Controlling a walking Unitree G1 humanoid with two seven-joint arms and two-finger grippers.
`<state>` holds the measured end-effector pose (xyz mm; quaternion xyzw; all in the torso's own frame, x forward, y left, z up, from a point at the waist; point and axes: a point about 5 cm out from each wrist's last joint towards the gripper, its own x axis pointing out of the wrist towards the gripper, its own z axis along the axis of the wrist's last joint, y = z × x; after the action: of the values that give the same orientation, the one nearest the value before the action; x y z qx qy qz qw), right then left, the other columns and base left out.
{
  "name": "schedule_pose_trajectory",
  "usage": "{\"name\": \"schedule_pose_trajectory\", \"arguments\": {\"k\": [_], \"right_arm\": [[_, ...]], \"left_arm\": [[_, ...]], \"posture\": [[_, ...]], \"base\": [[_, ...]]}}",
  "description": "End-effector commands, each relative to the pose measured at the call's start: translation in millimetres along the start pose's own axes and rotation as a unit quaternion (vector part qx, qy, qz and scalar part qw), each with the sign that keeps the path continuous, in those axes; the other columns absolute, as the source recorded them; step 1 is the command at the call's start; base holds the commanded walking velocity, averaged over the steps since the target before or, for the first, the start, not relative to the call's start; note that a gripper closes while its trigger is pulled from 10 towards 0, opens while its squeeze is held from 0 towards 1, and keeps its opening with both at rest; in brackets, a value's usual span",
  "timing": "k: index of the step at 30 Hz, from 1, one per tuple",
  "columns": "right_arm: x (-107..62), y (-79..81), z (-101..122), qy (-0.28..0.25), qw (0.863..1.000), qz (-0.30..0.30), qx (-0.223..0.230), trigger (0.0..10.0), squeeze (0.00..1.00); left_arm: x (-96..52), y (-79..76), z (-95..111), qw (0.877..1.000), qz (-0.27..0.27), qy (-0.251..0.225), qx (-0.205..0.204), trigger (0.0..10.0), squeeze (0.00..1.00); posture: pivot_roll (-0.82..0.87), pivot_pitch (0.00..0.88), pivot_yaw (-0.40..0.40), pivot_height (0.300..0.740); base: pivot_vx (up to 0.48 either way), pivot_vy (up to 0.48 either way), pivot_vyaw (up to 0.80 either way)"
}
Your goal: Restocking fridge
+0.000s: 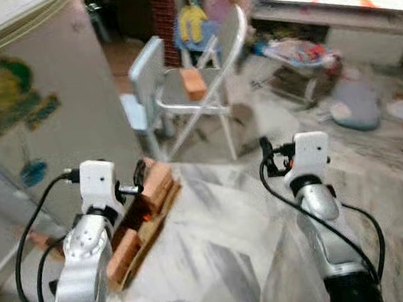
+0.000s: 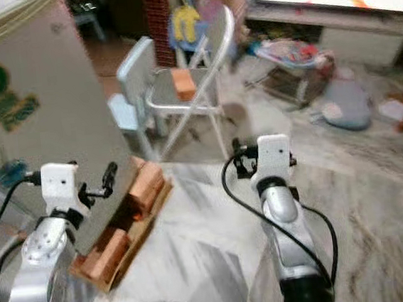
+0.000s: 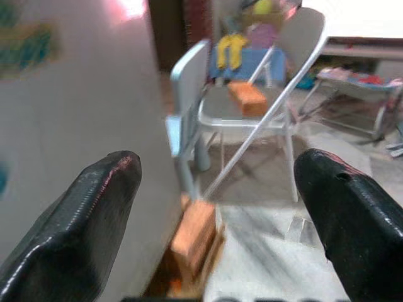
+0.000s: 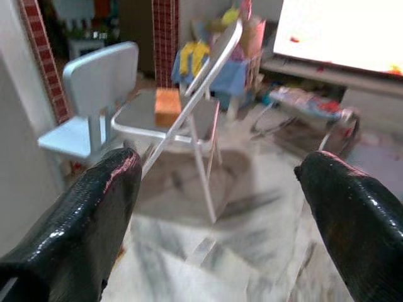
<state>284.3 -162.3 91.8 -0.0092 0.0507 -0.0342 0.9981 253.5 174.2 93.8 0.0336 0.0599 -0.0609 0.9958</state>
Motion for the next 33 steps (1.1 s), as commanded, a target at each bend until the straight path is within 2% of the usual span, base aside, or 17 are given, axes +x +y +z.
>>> {"name": "schedule_pose_trajectory", "arguments": {"k": [1, 5, 10, 14, 18, 21, 25, 33], "right_arm": [[1.1, -0.4, -3, 0.010, 1.000, 0.000, 0.006, 10.0, 0.00], [5.6, 2.8, 3, 0.001, 1.000, 0.011, 0.001, 10.0, 0.00], [11.6, 9.1, 8, -0.010, 1.000, 0.018, 0.003, 10.0, 0.00], [12.4, 14.5, 11, -0.018, 0.999, 0.029, 0.008, 10.0, 0.00], [8.5, 10.2, 6, -0.012, 1.000, 0.014, 0.020, 10.0, 0.00], [5.8, 6.8, 2, -0.005, 1.000, 0.007, 0.013, 10.0, 0.00], [6.6, 0.9, 2, -0.003, 1.000, -0.006, 0.016, 10.0, 0.00], [10.8, 1.2, 9, -0.009, 1.000, -0.003, 0.015, 10.0, 0.00]], "left_arm": [[-1.1, 6.2, -4, 1.000, 0.014, 0.011, 0.010, 10.0, 0.00], [2.6, 12.6, 2, 0.998, 0.030, -0.004, 0.051, 10.0, 0.00], [1.8, 21.6, -1, 0.996, 0.049, 0.003, 0.074, 10.0, 0.00], [-1.6, 29.7, -9, 0.995, 0.060, 0.020, 0.072, 10.0, 0.00], [-8.1, 34.3, -20, 0.995, 0.061, 0.042, 0.071, 10.0, 0.00], [-11.5, 39.5, -23, 0.994, 0.065, 0.049, 0.069, 10.0, 0.00], [-8.9, 44.8, -20, 0.994, 0.069, 0.046, 0.078, 10.0, 0.00], [-3.3, 49.4, -16, 0.994, 0.055, 0.036, 0.090, 10.0, 0.00]], "posture": [[0.15, 0.000, -0.043, 0.740], [0.17, 0.000, -0.044, 0.740], [0.18, 0.000, -0.044, 0.740], [0.19, 0.000, -0.049, 0.740], [0.18, 0.000, -0.044, 0.740], [0.18, 0.000, -0.041, 0.740], [0.17, 0.000, -0.041, 0.740], [0.16, 0.001, -0.047, 0.740]], "base": [[0.000, 0.000, 0.80], [0.000, 0.000, 0.80], [0.000, 0.000, 0.80], [0.000, 0.000, 0.76], [0.000, 0.000, 0.00], [0.000, 0.114, 0.00], [0.000, 0.459, 0.00], [0.000, 0.480, 0.00]]}}
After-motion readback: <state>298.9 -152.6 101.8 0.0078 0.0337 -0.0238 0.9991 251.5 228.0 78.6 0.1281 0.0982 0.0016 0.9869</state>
